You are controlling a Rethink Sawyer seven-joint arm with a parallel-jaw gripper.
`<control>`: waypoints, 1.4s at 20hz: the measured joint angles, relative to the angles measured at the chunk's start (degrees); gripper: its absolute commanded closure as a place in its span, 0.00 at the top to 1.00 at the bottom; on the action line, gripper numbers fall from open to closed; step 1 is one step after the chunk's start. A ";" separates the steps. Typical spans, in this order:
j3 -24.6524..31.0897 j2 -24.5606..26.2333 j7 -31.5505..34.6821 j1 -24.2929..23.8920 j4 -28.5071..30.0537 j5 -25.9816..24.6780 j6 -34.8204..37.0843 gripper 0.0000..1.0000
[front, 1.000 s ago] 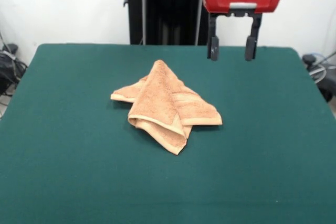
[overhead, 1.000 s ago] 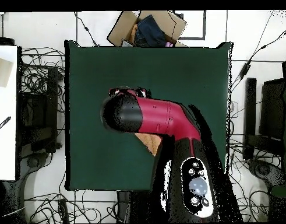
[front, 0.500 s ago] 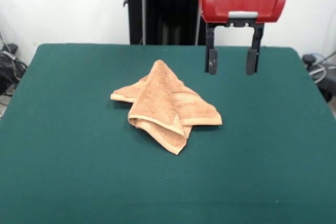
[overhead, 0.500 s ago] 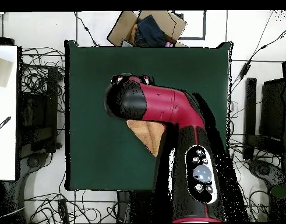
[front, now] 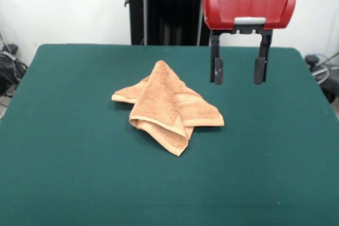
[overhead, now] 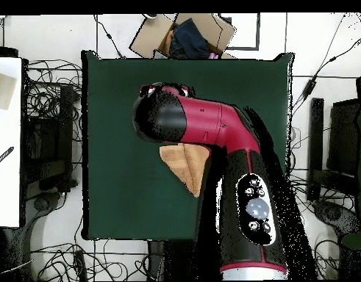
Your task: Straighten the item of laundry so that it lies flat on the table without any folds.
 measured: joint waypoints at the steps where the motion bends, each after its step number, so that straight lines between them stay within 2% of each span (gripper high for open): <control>1: 0.06 0.05 0.00 -0.03 -0.04 0.00 0.00 1.00; 11: 5.38 0.36 0.00 -4.15 -0.08 0.00 0.00 1.00; 16: 6.22 1.00 0.00 -5.18 -0.07 -0.18 -0.01 1.00; 28: 6.24 2.54 0.00 -4.32 -0.08 -6.05 -1.11 1.00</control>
